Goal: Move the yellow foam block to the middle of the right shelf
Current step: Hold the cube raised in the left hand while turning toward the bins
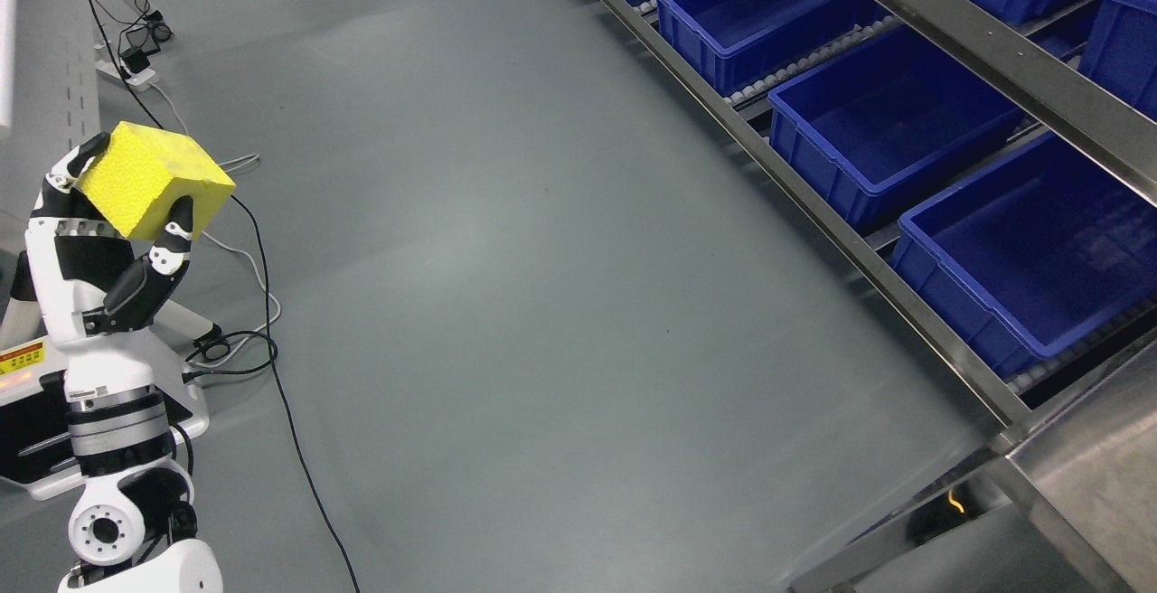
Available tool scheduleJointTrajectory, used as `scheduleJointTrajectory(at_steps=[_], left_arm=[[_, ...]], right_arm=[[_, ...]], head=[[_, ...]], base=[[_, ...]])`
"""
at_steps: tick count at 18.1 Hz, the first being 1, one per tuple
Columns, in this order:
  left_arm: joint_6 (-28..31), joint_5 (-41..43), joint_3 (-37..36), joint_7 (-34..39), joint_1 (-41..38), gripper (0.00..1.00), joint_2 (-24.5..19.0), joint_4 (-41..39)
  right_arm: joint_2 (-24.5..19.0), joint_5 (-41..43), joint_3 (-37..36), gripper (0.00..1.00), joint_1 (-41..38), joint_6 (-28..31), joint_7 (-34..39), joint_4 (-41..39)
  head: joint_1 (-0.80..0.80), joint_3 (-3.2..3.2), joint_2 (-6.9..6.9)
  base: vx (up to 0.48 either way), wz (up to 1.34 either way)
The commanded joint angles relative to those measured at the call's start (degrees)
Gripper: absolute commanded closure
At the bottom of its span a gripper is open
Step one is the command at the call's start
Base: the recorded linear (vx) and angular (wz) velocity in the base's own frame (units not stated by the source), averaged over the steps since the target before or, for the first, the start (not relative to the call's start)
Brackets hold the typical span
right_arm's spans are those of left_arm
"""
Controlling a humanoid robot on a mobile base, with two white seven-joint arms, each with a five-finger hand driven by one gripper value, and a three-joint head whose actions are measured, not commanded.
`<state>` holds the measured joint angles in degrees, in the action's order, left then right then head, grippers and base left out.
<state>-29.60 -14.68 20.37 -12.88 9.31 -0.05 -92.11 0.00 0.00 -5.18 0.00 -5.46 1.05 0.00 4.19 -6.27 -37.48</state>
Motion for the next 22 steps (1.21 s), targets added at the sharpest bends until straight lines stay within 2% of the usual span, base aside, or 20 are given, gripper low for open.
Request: scheduleJointTrajectory(at_steps=[1, 4, 8, 22], left_arm=[[-0.02, 0.0, 0.29, 0.05, 0.01, 0.99, -0.95, 0.09], [-0.02, 0.0, 0.2, 0.05, 0.18, 0.99, -0.95, 0.0], [-0.02, 0.0, 0.2, 0.14, 0.36, 0.99, -0.95, 0.09], [-0.02, 0.0, 0.2, 0.05, 0.36, 0.99, -0.95, 0.09]], right_arm=[[1.0, 0.09, 0.0, 0.0, 0.17, -0.08, 0.01, -1.0], [1.0, 0.0, 0.0, 0.0, 0.17, -0.17, 0.01, -1.0], [1.0, 0.09, 0.0, 0.0, 0.17, -0.08, 0.01, -1.0], [1.0, 0.09, 0.0, 0.0, 0.17, -0.08, 0.01, -1.0]], head=[[0.0, 0.0, 0.0], [0.0, -0.09, 0.0], [0.0, -0.52, 0.0], [0.0, -0.59, 0.01]], base=[[0.047, 0.21], [0.051, 0.23], [0.057, 0.22], [0.04, 0.09]])
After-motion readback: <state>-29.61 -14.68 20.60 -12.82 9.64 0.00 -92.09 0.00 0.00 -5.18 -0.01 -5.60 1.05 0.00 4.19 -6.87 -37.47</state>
